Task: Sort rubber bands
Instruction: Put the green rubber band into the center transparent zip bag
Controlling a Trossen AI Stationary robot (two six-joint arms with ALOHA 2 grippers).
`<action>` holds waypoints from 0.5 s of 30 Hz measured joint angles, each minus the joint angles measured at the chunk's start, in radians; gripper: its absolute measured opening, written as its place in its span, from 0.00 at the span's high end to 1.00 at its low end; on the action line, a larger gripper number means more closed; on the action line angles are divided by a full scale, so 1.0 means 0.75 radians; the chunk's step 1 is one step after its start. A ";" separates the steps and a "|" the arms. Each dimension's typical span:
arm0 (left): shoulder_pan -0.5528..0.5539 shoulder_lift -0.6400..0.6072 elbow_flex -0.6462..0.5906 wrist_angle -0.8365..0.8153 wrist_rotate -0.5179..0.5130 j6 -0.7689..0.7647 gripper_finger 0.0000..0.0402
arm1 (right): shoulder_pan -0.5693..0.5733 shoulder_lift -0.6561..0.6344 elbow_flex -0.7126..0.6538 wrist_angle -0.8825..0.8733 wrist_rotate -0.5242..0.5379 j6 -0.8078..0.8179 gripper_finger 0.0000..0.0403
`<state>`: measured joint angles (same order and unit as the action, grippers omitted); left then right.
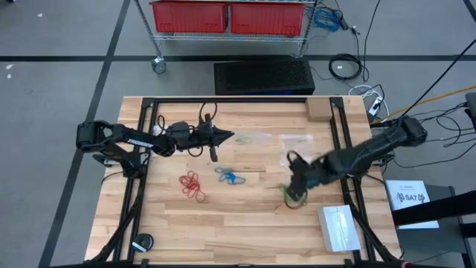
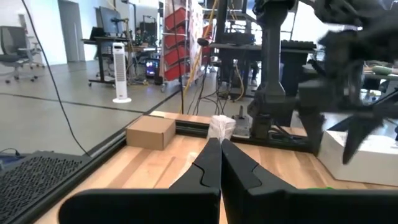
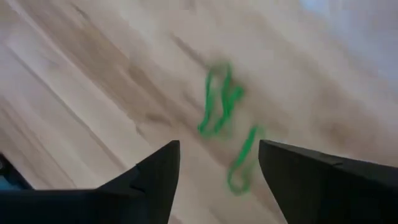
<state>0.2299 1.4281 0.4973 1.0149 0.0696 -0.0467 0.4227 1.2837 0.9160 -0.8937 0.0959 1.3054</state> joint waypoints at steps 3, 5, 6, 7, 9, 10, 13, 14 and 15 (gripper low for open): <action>0.001 0.000 0.000 0.001 0.000 0.001 1.00 | 0.106 0.027 -0.074 0.033 0.000 0.220 0.47; 0.006 0.000 0.001 0.001 0.001 0.004 1.00 | 0.149 0.054 -0.112 0.062 0.002 0.314 0.47; 0.009 0.000 0.001 0.002 0.001 0.003 1.00 | 0.164 0.073 -0.127 0.079 0.003 0.350 0.47; 0.012 0.000 0.001 0.002 0.001 0.003 1.00 | 0.175 0.095 -0.136 0.082 0.003 0.382 0.47; 0.017 0.000 0.002 0.002 0.002 0.003 1.00 | 0.185 0.149 -0.142 0.078 0.003 0.406 0.47; 0.017 0.000 0.002 0.002 0.005 0.003 1.00 | 0.185 0.177 -0.142 0.081 0.003 0.407 0.47; 0.016 0.000 0.002 0.002 0.011 0.003 1.00 | 0.174 0.256 -0.142 0.093 0.004 0.402 0.47; 0.016 0.000 0.002 0.002 0.011 0.003 1.00 | 0.167 0.280 -0.142 0.111 0.002 0.394 0.47; 0.016 0.000 0.002 0.002 0.011 0.002 1.00 | 0.160 0.302 -0.142 0.125 -0.007 0.383 0.47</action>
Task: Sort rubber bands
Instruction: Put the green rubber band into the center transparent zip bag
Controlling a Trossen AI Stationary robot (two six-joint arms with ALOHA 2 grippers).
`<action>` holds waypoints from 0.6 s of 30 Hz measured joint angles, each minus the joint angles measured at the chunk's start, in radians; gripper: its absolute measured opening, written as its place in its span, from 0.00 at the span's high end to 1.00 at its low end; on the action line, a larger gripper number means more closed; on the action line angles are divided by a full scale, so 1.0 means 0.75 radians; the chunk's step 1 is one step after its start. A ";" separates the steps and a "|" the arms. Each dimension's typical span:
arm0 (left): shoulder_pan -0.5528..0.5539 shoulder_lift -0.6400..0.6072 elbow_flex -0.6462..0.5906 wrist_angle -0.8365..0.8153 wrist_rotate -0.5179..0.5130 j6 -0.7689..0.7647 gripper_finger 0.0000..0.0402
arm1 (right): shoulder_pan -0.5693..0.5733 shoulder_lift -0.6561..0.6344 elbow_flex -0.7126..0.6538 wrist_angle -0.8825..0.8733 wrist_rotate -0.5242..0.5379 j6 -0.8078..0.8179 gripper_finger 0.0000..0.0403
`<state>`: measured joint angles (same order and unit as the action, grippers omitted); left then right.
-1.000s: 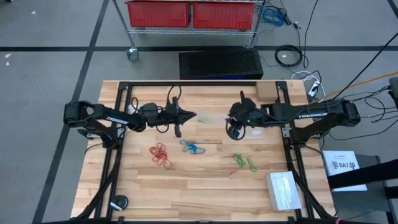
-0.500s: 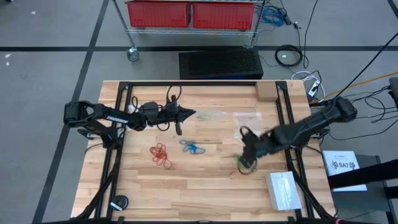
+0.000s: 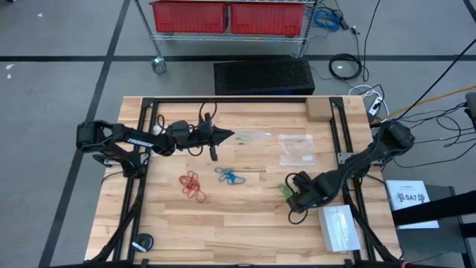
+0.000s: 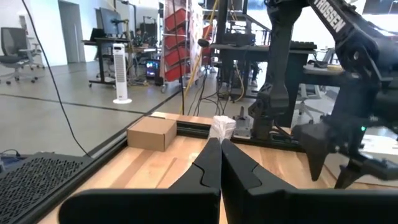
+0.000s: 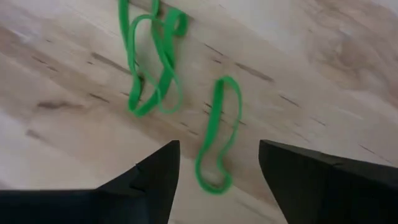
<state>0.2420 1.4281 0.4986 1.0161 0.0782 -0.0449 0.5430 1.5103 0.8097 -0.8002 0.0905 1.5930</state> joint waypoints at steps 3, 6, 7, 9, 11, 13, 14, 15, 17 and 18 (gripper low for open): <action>0.001 0.000 0.000 -0.001 0.000 0.000 1.00 | -0.017 0.061 0.000 0.004 -0.039 -0.007 0.47; 0.000 0.000 0.000 -0.003 0.000 0.000 1.00 | -0.021 0.107 0.001 0.018 -0.059 -0.014 0.48; 0.000 0.000 0.000 -0.004 0.000 0.000 1.00 | -0.021 0.115 0.002 0.028 -0.060 -0.021 0.49; 0.001 0.000 0.000 -0.005 0.000 0.000 1.00 | -0.024 0.128 0.004 0.040 -0.067 -0.034 0.54; 0.000 0.000 0.000 -0.006 0.000 0.000 1.00 | -0.026 0.130 0.005 0.051 -0.078 -0.047 0.64; 0.000 0.000 0.000 -0.006 0.001 0.000 1.00 | -0.025 0.118 0.004 0.059 -0.080 -0.071 0.79; 0.001 0.000 0.000 -0.006 0.001 -0.001 1.00 | -0.026 0.108 0.001 0.062 -0.083 -0.085 0.88; 0.000 0.000 0.000 -0.006 0.001 -0.001 1.00 | -0.025 0.096 -0.001 0.064 -0.088 -0.093 0.94; 0.001 0.000 0.000 -0.006 0.001 -0.001 1.00 | -0.026 0.060 -0.002 0.075 -0.100 -0.107 0.97; 0.001 0.000 0.000 -0.006 0.001 -0.001 1.00 | -0.026 0.034 -0.002 0.074 -0.101 -0.117 0.97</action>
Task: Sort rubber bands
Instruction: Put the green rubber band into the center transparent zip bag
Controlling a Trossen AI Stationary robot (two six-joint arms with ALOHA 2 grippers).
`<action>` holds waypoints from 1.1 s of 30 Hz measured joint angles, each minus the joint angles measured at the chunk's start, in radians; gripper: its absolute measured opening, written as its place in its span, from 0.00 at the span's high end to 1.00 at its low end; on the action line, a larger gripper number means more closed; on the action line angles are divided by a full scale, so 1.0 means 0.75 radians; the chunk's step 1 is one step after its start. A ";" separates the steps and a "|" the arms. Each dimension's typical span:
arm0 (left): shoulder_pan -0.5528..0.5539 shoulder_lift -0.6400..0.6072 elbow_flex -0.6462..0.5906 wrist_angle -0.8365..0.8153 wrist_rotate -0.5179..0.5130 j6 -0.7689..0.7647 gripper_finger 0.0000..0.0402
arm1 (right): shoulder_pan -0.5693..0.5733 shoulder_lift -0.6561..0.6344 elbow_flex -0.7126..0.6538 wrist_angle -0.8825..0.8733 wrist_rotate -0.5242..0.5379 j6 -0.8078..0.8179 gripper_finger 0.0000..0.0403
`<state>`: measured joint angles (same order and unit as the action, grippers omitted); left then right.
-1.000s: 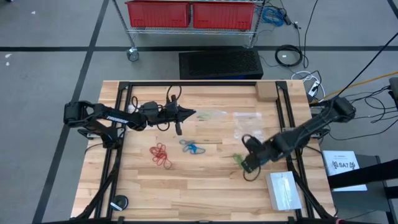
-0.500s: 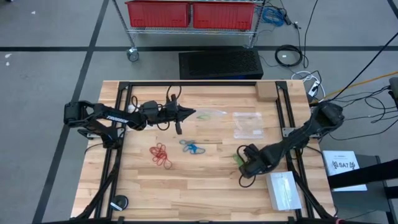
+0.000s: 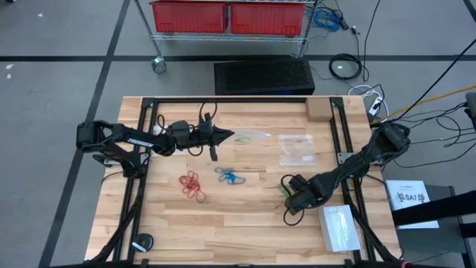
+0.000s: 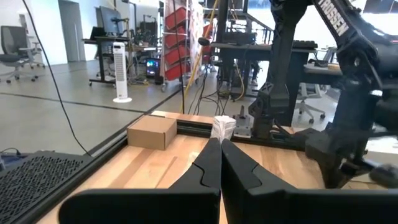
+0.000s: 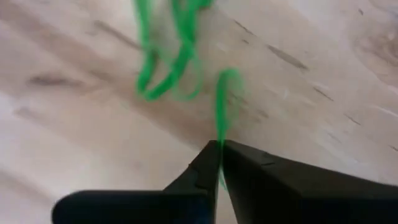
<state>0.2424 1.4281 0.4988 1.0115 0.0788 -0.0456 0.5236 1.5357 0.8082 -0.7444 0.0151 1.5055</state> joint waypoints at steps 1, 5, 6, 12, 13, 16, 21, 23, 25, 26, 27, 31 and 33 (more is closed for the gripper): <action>0.001 0.000 0.000 0.000 0.000 0.000 1.00 | 0.000 -0.024 0.004 -0.004 0.001 -0.003 0.98; 0.001 0.000 0.000 0.000 0.000 0.001 1.00 | 0.000 -0.139 0.051 -0.029 0.119 -0.021 0.99; 0.001 0.000 0.000 0.001 0.000 0.001 1.00 | 0.000 -0.167 0.070 -0.027 0.175 -0.038 1.00; 0.001 0.000 0.000 0.001 0.000 0.001 1.00 | -0.074 -0.266 0.204 -0.053 0.619 -0.303 1.00; 0.001 0.000 0.000 0.001 0.000 0.001 1.00 | -0.103 -0.267 0.228 -0.051 0.687 -0.382 1.00; 0.001 0.000 0.000 0.004 0.000 0.003 1.00 | -0.219 -0.262 0.296 -0.005 0.857 -0.665 1.00; 0.009 0.000 0.006 0.001 0.001 0.002 1.00 | -0.447 -0.244 0.357 0.344 1.016 -1.244 1.00; 0.010 0.000 0.007 0.002 0.001 0.002 1.00 | -0.515 -0.237 0.358 0.547 1.015 -1.471 1.00; 0.010 0.000 0.007 0.001 0.001 0.002 1.00 | -0.578 -0.224 0.358 0.708 0.940 -1.657 1.00; 0.009 0.000 0.007 0.001 0.001 0.003 1.00 | -0.606 -0.218 0.358 0.767 0.898 -1.718 1.00; 0.009 0.000 0.007 0.001 0.001 0.003 1.00 | -0.631 -0.209 0.358 0.803 0.862 -1.760 1.00; 0.009 0.000 0.007 0.001 0.001 0.004 1.00 | -0.714 -0.156 0.358 0.875 0.721 -1.830 1.00; 0.009 0.000 0.007 0.000 0.001 0.004 1.00 | -0.733 -0.125 0.357 0.879 0.667 -1.834 1.00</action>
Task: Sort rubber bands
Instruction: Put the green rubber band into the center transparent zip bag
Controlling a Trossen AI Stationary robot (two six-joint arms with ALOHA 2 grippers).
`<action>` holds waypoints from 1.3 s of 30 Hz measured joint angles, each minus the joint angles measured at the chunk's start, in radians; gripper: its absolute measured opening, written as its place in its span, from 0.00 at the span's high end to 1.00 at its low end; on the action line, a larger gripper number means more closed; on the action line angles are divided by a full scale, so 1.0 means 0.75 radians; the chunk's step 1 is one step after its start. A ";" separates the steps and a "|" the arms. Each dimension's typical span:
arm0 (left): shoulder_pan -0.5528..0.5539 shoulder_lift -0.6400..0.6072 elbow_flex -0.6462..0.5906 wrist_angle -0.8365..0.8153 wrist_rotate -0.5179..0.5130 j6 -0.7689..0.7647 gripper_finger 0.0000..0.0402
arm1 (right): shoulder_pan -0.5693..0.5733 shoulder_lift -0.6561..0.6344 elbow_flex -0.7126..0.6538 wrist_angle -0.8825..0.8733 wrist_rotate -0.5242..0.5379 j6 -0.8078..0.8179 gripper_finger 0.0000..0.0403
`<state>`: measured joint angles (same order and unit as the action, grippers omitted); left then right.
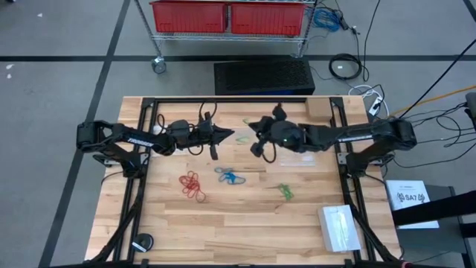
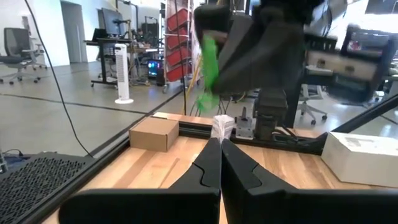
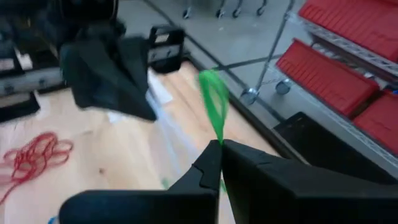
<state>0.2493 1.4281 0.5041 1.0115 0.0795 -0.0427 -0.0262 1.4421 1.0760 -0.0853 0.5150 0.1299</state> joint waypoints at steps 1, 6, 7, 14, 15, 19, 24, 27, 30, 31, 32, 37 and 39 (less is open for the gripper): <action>0.000 0.000 0.001 0.000 0.000 0.000 1.00 | -0.001 0.016 0.000 0.002 -0.014 0.000 1.00; 0.000 0.000 0.001 -0.005 0.000 0.004 1.00 | 0.019 0.037 -0.001 0.009 -0.003 0.011 1.00; 0.000 0.000 0.001 -0.005 0.000 0.004 1.00 | 0.026 0.033 -0.001 0.009 0.017 0.011 1.00; 0.000 0.000 0.001 -0.005 0.000 0.004 1.00 | 0.048 -0.005 -0.001 0.021 0.050 0.023 1.00; 0.000 0.000 0.001 -0.005 0.000 0.004 1.00 | 0.048 -0.006 -0.001 0.021 0.050 0.024 1.00; 0.000 0.000 0.001 -0.005 -0.001 0.004 1.00 | 0.048 -0.005 -0.001 0.006 0.049 0.026 1.00; 0.000 0.000 0.001 -0.005 -0.001 0.004 1.00 | 0.049 0.018 -0.001 0.003 0.040 0.039 1.00; 0.000 0.000 0.001 -0.005 -0.001 0.004 1.00 | 0.048 0.021 -0.001 -0.020 0.038 0.068 1.00; 0.000 0.000 0.001 -0.005 -0.001 0.003 1.00 | 0.048 0.021 -0.001 -0.060 0.038 0.099 1.00; 0.000 0.000 0.001 -0.005 -0.001 0.003 1.00 | 0.048 0.021 -0.001 -0.076 0.039 0.110 1.00; 0.000 0.000 0.001 -0.005 -0.001 0.003 1.00 | 0.048 0.021 -0.001 -0.090 0.038 0.127 1.00; 0.000 0.000 0.001 -0.005 -0.001 0.003 1.00 | 0.018 0.022 -0.001 -0.193 0.000 0.242 1.00; 0.000 0.000 0.001 -0.005 -0.001 0.000 1.00 | 0.004 0.022 -0.001 -0.204 -0.005 0.264 1.00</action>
<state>0.2493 1.4281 0.5045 1.0080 0.0792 -0.0429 -0.0231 1.4586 1.0756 -0.2384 0.5112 0.3279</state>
